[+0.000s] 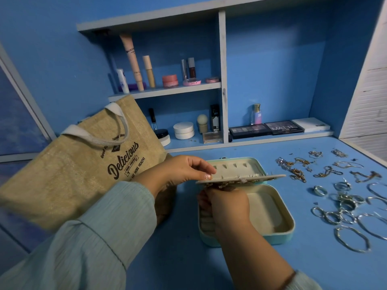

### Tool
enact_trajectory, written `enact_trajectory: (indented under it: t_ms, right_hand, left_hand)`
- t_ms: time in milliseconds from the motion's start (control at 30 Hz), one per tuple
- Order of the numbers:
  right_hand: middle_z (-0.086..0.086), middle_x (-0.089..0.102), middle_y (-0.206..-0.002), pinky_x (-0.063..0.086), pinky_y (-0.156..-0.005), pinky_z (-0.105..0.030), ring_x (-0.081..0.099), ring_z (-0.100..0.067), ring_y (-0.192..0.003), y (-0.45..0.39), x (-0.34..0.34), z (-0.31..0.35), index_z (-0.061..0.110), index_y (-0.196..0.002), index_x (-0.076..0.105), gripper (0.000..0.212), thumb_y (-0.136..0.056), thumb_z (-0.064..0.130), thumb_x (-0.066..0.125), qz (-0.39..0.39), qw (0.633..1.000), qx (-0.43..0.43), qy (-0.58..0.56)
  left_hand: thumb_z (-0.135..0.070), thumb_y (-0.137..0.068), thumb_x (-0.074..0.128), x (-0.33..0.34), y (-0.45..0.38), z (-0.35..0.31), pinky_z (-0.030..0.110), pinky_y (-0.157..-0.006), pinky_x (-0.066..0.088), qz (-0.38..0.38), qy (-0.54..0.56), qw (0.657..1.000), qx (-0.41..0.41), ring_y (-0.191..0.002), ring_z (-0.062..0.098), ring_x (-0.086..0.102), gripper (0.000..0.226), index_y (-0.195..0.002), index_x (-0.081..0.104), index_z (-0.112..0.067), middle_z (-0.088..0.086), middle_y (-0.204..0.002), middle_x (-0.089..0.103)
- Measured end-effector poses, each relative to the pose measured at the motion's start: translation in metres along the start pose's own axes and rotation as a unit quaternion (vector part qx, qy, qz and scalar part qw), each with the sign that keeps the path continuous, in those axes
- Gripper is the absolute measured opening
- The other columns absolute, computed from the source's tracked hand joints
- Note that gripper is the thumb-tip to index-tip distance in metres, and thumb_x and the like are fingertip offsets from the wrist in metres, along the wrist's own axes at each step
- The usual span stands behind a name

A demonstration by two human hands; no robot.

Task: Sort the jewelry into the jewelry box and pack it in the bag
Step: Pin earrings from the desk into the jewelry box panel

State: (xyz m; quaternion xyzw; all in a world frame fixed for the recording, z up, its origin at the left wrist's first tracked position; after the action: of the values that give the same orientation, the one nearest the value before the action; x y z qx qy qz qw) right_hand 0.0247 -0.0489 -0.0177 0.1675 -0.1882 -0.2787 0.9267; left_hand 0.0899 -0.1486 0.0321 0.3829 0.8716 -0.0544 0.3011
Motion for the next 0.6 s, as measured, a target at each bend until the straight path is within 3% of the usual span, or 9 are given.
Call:
enact_trajectory:
  t_ms: [100, 267, 433, 600]
  right_hand:
    - [-0.002, 0.06, -0.044, 0.041, -0.045, -0.02, 0.052, -0.011, -0.037, -0.002, 0.0, 0.0, 0.007, -0.058, 0.061, 0.026, -0.084, 0.006, 0.058, -0.004, 1.0, -0.005, -0.011]
    - [0.002, 0.059, -0.041, 0.042, -0.049, -0.022, 0.054, -0.008, -0.037, -0.003, 0.001, -0.002, 0.007, -0.063, 0.062, 0.023, -0.085, 0.005, 0.057, 0.009, 1.0, -0.01, -0.014]
    - [0.003, 0.058, -0.039, 0.043, -0.053, -0.024, 0.055, -0.011, -0.043, -0.007, 0.002, -0.001, 0.008, -0.06, 0.06, 0.026, -0.085, 0.005, 0.056, 0.008, 1.0, -0.02, -0.011]
    - [0.001, 0.061, -0.049, 0.055, -0.066, -0.037, 0.062, -0.02, -0.057, -0.005, -0.002, 0.001, 0.011, -0.06, 0.059, 0.022, -0.078, -0.001, 0.062, -0.007, 0.995, -0.101, -0.009]
  left_hand:
    - [-0.006, -0.082, 0.067, 0.001, -0.001, 0.003, 0.015, -0.093, 0.042, -0.008, 0.013, 1.0, 0.001, -0.096, -0.001, 0.057, 0.021, -0.084, 0.069, -0.027, -0.018, -0.092, 0.066]
    - [-0.003, -0.084, 0.064, 0.0, 0.0, 0.004, 0.001, -0.075, 0.043, -0.005, 0.02, 1.0, -0.002, -0.088, -0.004, 0.057, 0.02, -0.085, 0.067, -0.023, -0.016, -0.09, 0.064]
    - [-0.002, -0.084, 0.064, 0.0, 0.001, 0.007, 0.001, -0.074, 0.043, -0.005, 0.023, 1.0, -0.016, -0.089, -0.004, 0.055, 0.02, -0.085, 0.068, -0.022, -0.014, -0.091, 0.064]
    - [-0.001, -0.084, 0.062, 0.002, 0.001, 0.011, -0.001, -0.064, 0.04, -0.012, 0.062, 0.997, -0.036, -0.082, -0.002, 0.053, 0.021, -0.084, 0.068, -0.021, -0.012, -0.088, 0.063]
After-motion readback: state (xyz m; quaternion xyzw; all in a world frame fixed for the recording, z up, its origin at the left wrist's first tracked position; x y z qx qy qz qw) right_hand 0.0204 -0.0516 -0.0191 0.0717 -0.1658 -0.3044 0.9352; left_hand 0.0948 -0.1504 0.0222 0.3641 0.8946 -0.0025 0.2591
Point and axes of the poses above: each hand's wrist, its own y-axis away from the middle knuckle, its own x-axis out of the palm, z = x × y, the point moved 5 cm from there along -y, towards the middle knuckle
